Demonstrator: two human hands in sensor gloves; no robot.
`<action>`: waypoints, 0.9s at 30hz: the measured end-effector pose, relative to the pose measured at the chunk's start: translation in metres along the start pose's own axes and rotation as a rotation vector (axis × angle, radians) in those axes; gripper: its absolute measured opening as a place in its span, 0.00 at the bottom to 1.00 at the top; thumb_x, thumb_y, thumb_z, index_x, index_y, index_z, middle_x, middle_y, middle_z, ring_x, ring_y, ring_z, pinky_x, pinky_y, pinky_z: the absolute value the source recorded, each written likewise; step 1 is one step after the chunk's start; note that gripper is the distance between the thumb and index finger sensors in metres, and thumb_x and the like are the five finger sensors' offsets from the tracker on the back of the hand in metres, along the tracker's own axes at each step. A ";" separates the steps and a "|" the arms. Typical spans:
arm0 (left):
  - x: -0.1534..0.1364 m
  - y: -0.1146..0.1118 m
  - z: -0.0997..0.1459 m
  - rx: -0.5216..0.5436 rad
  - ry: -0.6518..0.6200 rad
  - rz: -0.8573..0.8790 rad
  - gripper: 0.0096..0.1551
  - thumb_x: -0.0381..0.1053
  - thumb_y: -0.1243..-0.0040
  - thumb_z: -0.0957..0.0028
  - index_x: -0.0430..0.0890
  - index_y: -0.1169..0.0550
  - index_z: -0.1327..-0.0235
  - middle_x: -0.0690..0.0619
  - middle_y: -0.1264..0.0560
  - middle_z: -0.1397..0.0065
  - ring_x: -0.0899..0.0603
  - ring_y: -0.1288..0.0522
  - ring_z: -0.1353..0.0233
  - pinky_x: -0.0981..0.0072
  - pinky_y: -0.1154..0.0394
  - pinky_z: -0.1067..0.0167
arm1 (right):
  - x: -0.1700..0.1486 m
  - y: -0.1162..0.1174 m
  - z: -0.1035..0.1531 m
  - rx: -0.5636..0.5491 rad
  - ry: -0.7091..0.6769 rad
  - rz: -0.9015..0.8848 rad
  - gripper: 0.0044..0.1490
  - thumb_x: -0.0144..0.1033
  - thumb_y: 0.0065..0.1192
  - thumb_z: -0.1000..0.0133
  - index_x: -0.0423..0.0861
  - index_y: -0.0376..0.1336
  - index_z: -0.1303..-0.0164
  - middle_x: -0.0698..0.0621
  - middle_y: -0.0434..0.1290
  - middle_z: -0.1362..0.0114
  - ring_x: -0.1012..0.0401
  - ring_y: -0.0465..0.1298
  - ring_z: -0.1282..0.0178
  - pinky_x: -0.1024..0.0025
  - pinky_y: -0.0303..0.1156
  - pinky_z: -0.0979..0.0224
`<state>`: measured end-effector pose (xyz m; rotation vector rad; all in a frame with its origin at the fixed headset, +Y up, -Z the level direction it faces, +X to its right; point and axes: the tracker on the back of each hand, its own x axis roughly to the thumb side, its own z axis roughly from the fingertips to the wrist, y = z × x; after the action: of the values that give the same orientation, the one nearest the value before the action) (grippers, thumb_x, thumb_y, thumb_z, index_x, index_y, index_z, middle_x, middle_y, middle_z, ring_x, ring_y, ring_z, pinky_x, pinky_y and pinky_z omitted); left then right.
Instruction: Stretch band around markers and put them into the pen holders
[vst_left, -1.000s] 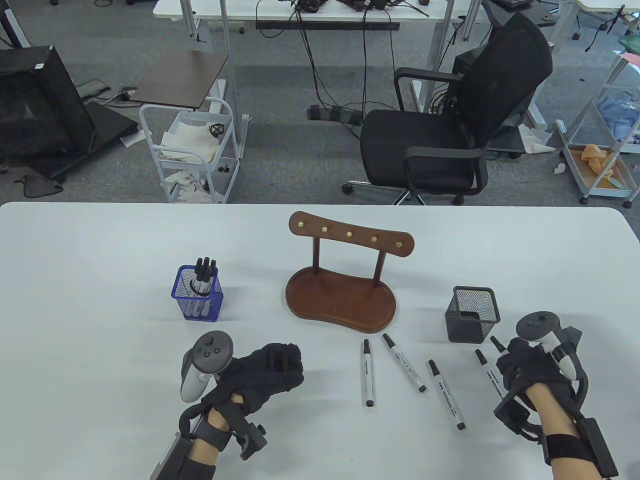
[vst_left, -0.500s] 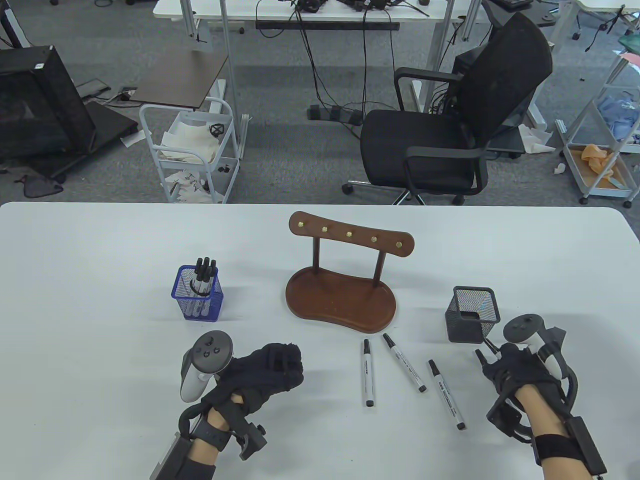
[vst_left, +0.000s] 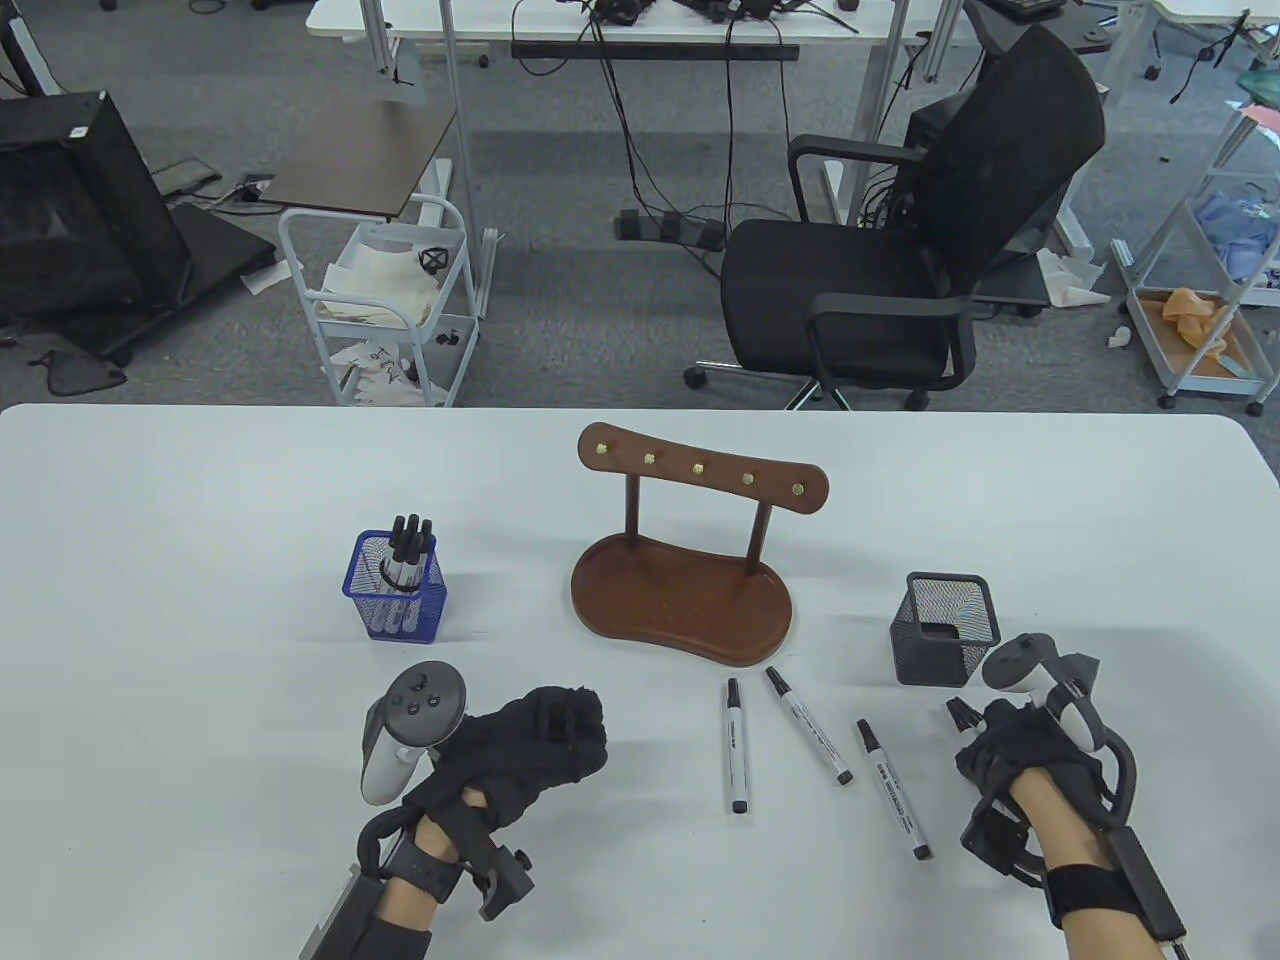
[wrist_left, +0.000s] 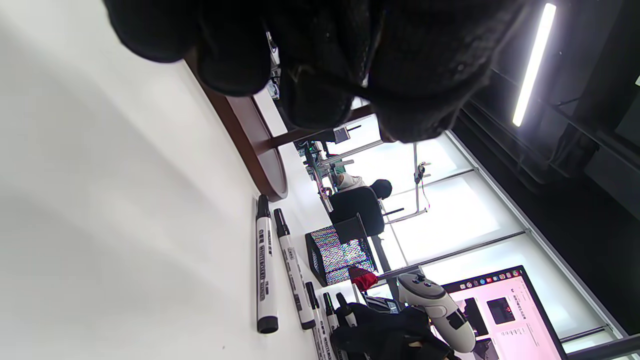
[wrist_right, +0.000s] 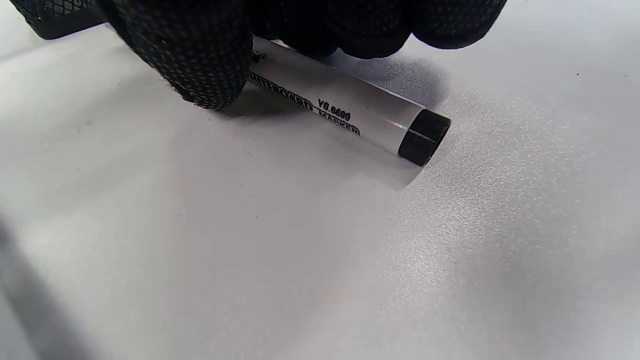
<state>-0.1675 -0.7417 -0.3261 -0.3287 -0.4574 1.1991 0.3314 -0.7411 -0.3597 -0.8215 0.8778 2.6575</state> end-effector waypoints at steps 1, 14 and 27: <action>0.000 0.000 0.000 -0.002 -0.001 -0.001 0.37 0.53 0.27 0.45 0.40 0.30 0.28 0.47 0.20 0.32 0.34 0.28 0.28 0.34 0.33 0.32 | 0.001 0.000 0.000 -0.003 0.002 0.005 0.40 0.41 0.70 0.42 0.53 0.51 0.25 0.50 0.66 0.31 0.51 0.71 0.40 0.44 0.66 0.29; 0.000 0.001 0.000 0.005 -0.004 0.008 0.37 0.53 0.27 0.45 0.40 0.30 0.28 0.47 0.20 0.32 0.35 0.28 0.28 0.34 0.33 0.32 | 0.008 0.005 0.001 -0.011 -0.037 0.047 0.32 0.41 0.63 0.40 0.50 0.53 0.29 0.49 0.65 0.32 0.51 0.69 0.38 0.43 0.63 0.27; 0.000 0.002 0.001 0.007 -0.002 0.014 0.37 0.53 0.27 0.45 0.40 0.30 0.28 0.47 0.20 0.32 0.35 0.28 0.28 0.34 0.33 0.32 | 0.031 0.003 0.017 0.007 -0.165 0.035 0.30 0.44 0.56 0.40 0.51 0.51 0.30 0.50 0.63 0.28 0.50 0.67 0.33 0.45 0.62 0.24</action>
<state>-0.1693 -0.7413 -0.3261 -0.3254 -0.4534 1.2149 0.2973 -0.7321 -0.3649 -0.5793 0.8666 2.7042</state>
